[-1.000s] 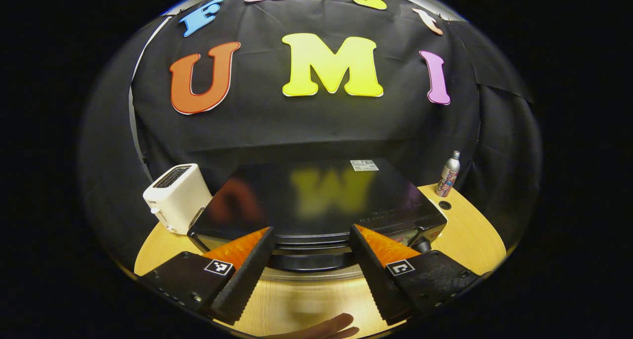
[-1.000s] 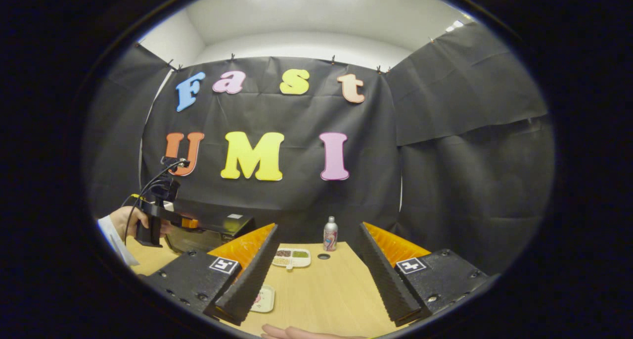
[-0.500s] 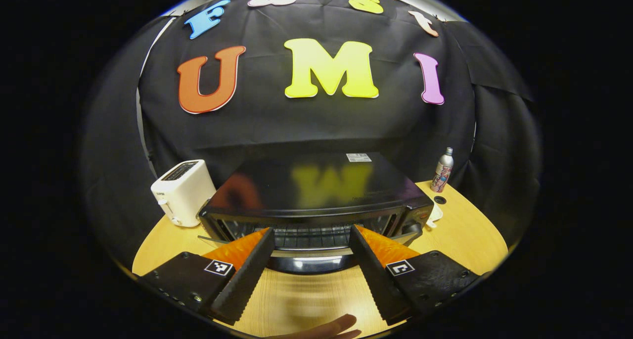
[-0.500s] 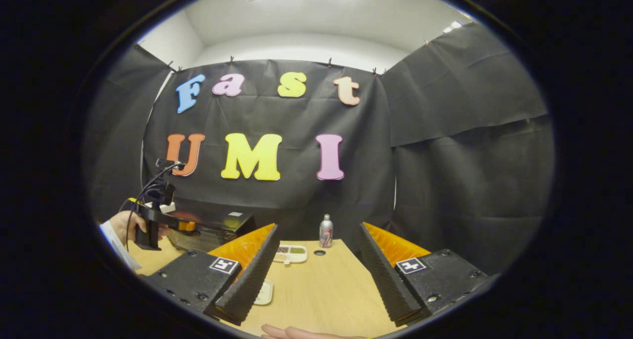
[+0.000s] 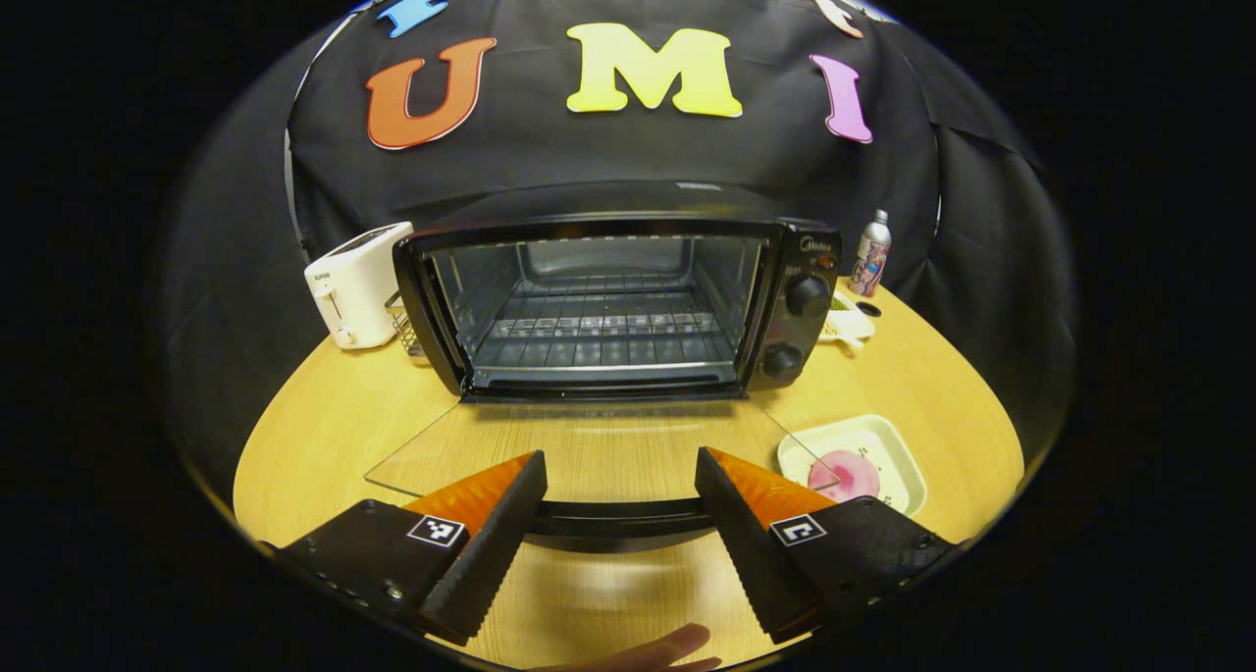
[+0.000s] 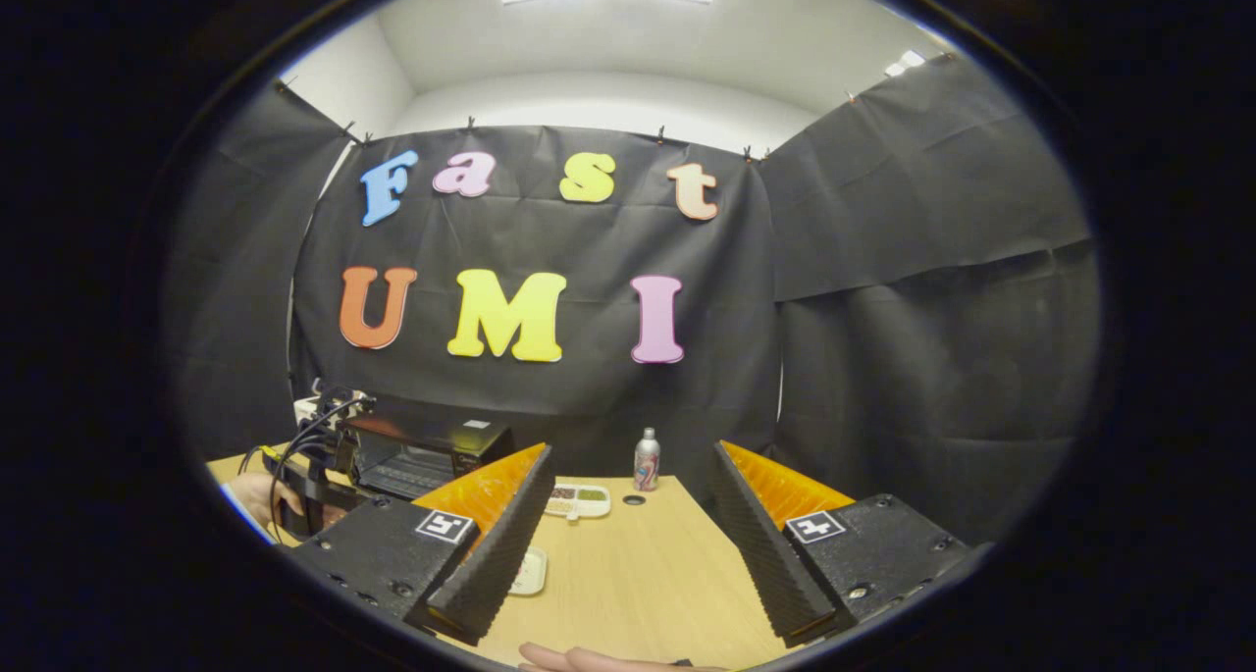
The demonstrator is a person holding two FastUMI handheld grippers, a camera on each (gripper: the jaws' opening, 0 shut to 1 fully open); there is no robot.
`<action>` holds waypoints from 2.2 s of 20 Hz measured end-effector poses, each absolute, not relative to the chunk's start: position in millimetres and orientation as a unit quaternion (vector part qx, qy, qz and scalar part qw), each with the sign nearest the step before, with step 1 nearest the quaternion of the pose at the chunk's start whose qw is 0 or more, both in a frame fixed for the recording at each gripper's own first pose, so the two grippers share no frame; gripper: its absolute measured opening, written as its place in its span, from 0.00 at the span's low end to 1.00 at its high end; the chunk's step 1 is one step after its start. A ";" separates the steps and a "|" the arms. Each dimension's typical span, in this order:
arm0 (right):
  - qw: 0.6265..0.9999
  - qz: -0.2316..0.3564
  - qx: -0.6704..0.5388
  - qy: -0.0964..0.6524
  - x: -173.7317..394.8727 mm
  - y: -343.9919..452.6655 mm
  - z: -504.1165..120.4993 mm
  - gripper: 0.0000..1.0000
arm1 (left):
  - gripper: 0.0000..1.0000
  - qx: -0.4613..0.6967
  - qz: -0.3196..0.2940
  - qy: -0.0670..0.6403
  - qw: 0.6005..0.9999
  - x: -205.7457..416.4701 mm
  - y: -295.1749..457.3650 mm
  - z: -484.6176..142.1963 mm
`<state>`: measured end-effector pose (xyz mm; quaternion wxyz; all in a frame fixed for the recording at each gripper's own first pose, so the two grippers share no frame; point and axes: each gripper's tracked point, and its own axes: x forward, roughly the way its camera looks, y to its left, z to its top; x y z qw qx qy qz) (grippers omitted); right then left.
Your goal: Open the electric oven with the left hand, put the food in, and close the electric oven.
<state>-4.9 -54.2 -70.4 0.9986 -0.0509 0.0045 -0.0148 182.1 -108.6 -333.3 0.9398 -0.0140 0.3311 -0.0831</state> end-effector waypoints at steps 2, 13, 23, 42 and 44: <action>0.999 -0.009 -0.051 0.006 -7.4 -46.5 -69.8 1.00 | 0.97 -0.014 -0.087 0.354 0.931 172.1 -109.1 -342.7; 0.991 0.036 -0.087 0.091 13.7 1.5 -112.1 1.00 | 0.96 -0.024 -0.065 0.355 0.932 159.0 -96.1 -374.9; 0.965 0.028 -0.118 0.234 78.8 11.1 -206.9 1.00 | 0.94 -0.075 -0.062 0.183 0.978 135.9 -54.3 -279.6; 0.851 0.063 -0.031 0.521 150.0 8.6 -370.3 0.89 | 0.92 -0.033 -0.034 0.014 0.999 -4.0 16.4 -122.6; 0.839 0.066 -0.017 0.540 154.4 12.0 -383.7 0.85 | 0.92 -0.033 -0.036 0.013 0.999 -9.9 11.6 -119.7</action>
